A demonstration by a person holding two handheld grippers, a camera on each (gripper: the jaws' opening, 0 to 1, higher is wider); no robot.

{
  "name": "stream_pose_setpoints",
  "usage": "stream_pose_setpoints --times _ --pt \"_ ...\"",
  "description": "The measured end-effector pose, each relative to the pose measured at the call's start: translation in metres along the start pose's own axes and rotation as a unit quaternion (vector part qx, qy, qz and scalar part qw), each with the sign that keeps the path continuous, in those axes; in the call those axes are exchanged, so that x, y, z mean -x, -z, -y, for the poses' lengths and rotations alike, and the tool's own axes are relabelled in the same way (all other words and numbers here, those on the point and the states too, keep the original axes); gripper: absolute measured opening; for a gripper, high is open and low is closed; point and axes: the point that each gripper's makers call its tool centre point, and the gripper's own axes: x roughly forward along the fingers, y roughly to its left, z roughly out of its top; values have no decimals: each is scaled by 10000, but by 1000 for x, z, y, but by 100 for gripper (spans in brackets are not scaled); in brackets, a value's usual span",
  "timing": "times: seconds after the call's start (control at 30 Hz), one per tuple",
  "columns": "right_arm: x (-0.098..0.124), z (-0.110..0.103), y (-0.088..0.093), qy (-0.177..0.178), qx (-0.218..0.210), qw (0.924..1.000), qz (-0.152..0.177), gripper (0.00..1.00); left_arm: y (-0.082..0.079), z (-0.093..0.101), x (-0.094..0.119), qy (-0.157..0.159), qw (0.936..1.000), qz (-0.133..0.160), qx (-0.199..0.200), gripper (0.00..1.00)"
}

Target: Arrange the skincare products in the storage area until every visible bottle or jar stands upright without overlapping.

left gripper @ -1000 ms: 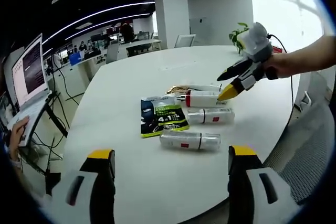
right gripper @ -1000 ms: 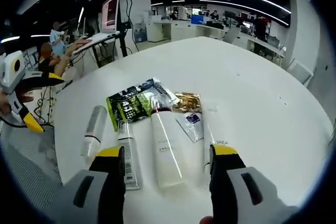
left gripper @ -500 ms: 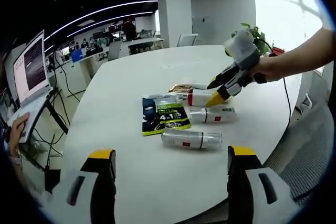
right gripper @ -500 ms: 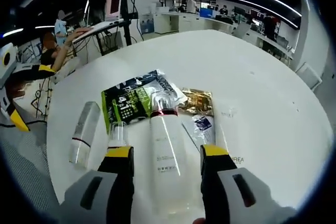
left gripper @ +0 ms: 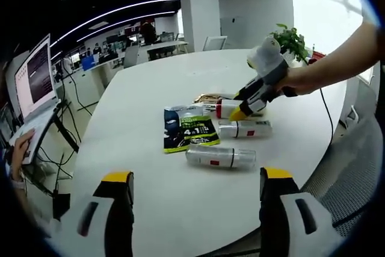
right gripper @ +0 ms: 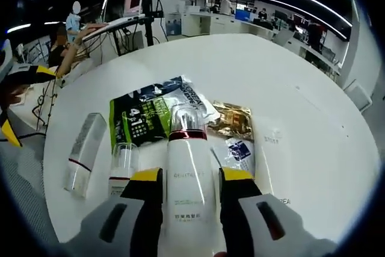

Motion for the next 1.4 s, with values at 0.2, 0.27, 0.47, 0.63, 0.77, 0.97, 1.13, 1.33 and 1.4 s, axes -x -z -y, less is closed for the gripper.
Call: stream_pose_setpoints --times 0.2,0.27,0.47,0.63,0.77,0.97,1.13,1.33,1.4 --pt "-4 0 -2 -28 101 9999 11 34 -1 -7 1 -39 9993 38 378 81" --pt "-4 0 -4 2 235 9997 70 34 0 -8 0 -58 9991 24 413 81" --pt "-3 2 -4 186 262 9995 70 32 1 -7 0 -55 9994 -6 338 80" --pt "0 2 -2 172 69 9998 124 31 1 -8 0 -68 9994 6 330 80" --pt "5 -5 2 110 64 9998 142 30 0 -6 0 -61 9996 17 270 80" --pt "20 -9 4 160 -99 9994 293 30 -2 -8 1 -70 9995 88 289 80" --pt "39 -8 -3 267 -201 9980 530 30 -8 -9 2 -26 9988 218 440 79" --pt "65 -13 -12 363 -345 9955 803 30 -16 -5 4 9 9987 286 410 78" --pt "73 -17 -15 397 -363 9945 897 30 -23 0 6 108 9979 375 509 78"
